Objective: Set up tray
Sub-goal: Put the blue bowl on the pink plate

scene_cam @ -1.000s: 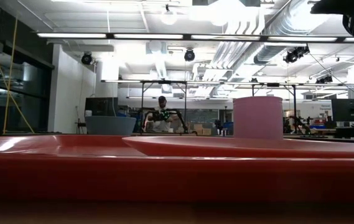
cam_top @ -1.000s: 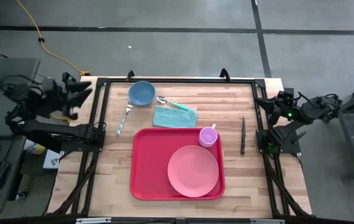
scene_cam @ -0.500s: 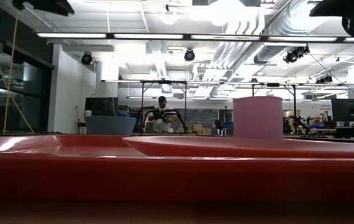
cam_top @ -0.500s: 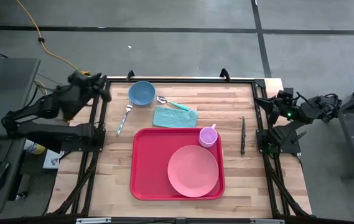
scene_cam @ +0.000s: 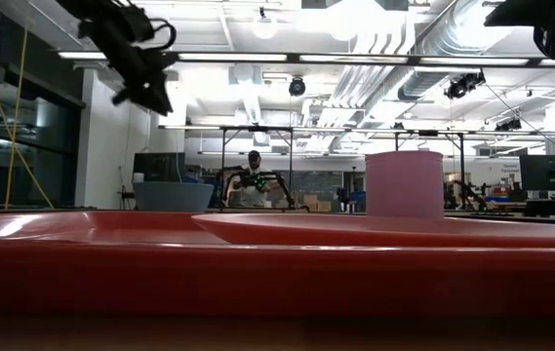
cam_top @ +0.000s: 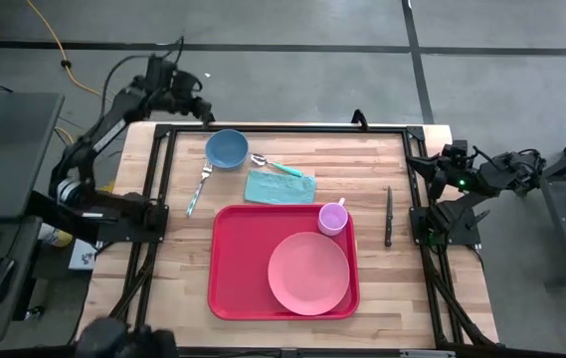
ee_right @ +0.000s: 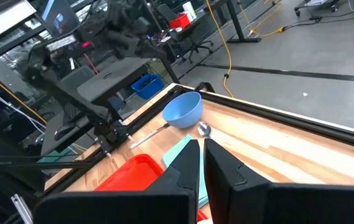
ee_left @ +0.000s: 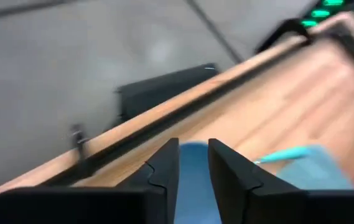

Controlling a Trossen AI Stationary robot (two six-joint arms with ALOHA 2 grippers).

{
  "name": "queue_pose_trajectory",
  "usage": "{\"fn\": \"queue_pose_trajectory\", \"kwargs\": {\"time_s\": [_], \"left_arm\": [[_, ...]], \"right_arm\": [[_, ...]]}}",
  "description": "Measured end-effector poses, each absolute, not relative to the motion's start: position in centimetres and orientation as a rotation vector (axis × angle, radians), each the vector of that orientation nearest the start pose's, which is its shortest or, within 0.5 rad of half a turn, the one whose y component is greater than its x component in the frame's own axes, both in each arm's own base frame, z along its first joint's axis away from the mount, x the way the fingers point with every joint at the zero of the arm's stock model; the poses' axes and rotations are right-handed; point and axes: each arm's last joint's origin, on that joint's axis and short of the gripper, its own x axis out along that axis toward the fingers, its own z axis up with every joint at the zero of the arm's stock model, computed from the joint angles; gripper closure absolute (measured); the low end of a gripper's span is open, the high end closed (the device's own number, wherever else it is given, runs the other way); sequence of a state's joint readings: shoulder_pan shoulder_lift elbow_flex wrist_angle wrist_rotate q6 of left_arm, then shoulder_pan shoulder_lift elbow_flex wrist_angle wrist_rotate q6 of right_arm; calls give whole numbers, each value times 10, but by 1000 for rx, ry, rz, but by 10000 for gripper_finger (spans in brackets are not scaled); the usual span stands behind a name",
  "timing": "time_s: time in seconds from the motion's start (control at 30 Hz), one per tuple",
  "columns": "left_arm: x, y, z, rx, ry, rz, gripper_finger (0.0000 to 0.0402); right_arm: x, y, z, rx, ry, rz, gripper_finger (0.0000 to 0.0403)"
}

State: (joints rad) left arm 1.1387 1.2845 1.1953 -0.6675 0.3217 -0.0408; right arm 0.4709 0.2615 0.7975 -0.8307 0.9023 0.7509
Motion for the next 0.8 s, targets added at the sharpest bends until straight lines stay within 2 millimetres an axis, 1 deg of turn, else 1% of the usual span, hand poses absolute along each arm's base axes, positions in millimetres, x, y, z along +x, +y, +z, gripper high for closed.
{"fn": "queue_pose_trajectory", "kwargs": {"time_s": [0.07, 0.13, 0.27, 0.37, 0.43, 0.5, 0.57, 0.63, 0.8], "left_arm": [[122, 251, 332, -581, 576, 745, 265], [125, 263, 329, -597, 663, 745, 250], [132, 283, 313, -623, 927, 706, 210], [142, 292, 292, -658, 1141, 614, 175], [147, 294, 279, -654, 1258, 524, 156], [153, 293, 271, -639, 1320, 448, 141], [159, 293, 264, -598, 1371, 417, 129], [165, 293, 259, -543, 1415, 412, 120], [178, 295, 259, -413, 1448, 512, 110]], "right_arm": [[34, -8, 324, 548, 56, -490, 403], [34, -8, 324, 547, 54, -493, 403], [34, -8, 324, 546, 55, -496, 403], [34, -8, 323, 544, 55, -497, 403], [34, -8, 323, 544, 55, -497, 403], [34, -8, 323, 544, 54, -499, 403], [34, -8, 323, 544, 54, -500, 403], [34, -8, 323, 544, 54, -500, 403], [34, -8, 323, 547, 53, -501, 403]]}}
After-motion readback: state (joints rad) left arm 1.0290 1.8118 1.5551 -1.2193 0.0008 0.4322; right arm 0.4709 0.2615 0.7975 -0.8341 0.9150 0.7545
